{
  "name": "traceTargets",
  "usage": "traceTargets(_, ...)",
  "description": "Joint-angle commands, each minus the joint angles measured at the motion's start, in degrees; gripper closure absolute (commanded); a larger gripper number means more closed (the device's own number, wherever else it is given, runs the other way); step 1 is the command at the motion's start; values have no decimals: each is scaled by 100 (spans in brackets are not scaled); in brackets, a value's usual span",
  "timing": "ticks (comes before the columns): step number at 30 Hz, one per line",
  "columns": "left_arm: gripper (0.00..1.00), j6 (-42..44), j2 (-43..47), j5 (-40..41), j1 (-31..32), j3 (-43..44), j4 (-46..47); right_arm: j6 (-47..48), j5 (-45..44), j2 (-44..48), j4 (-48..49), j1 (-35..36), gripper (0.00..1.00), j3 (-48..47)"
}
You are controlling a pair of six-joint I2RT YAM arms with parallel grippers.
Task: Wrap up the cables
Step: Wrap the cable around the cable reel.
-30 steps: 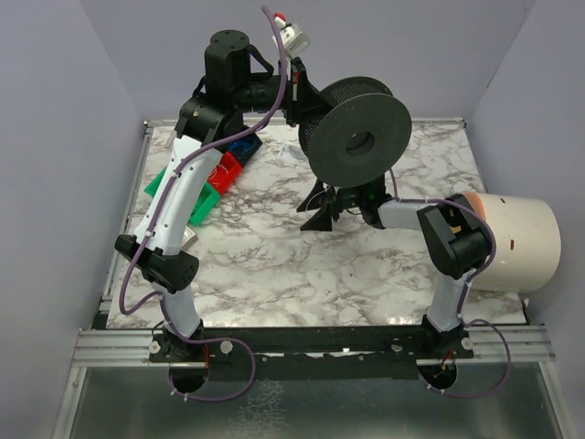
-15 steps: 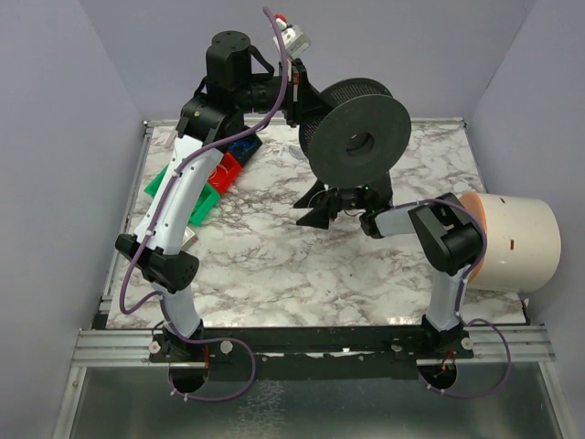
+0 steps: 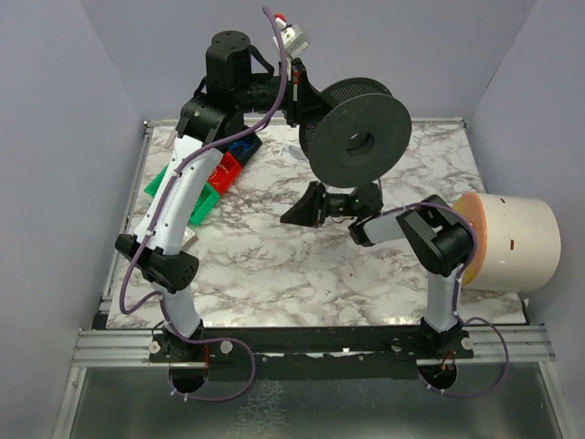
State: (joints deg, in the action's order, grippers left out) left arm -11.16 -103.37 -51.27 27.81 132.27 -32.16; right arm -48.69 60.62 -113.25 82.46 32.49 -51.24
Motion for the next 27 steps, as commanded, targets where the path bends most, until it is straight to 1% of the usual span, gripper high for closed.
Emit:
traceTargets(1, 100, -97, 120, -201, -26, 84, 377, -659, -792, 14, 301, -24, 99, 52)
traceTargets(3, 100, -97, 124, -206, -22, 95, 377, -612, -1195, 192, -176, -121, 100, 185)
traceTargets(6, 100, -93, 153, -217, -22, 81, 373, -624, -2071, 462, -1000, -444, 100, 415)
traceTargets(9, 100, -24, 205, -205, -34, 13, 315, -668, -2720, 664, -1705, -1046, 100, 547)
traceTargets(12, 100, 91, 267, -158, -66, -91, 202, -592, -2934, 822, -2159, -1765, 99, 578)
traceTargets(14, 100, 140, 318, -151, -103, -198, 157, -502, -2749, 904, -2303, -2261, 99, 484)
traceTargets(17, 100, 302, 374, -25, -172, -262, 18, -151, -2301, 1100, -2600, -2724, 100, 265)
traceTargets(22, 100, 882, 407, 784, -254, -184, -429, 1114, -1418, 1655, -4018, -3081, 100, -387)
traceTargets(25, 100, 1426, 446, 1114, -259, -230, -789, 1593, -566, 1756, -5044, -3213, 100, -955)
traceTargets(27, 100, 1735, 556, 1380, -246, -462, -878, 1979, -36, 1817, -5943, -3427, 100, -1429)
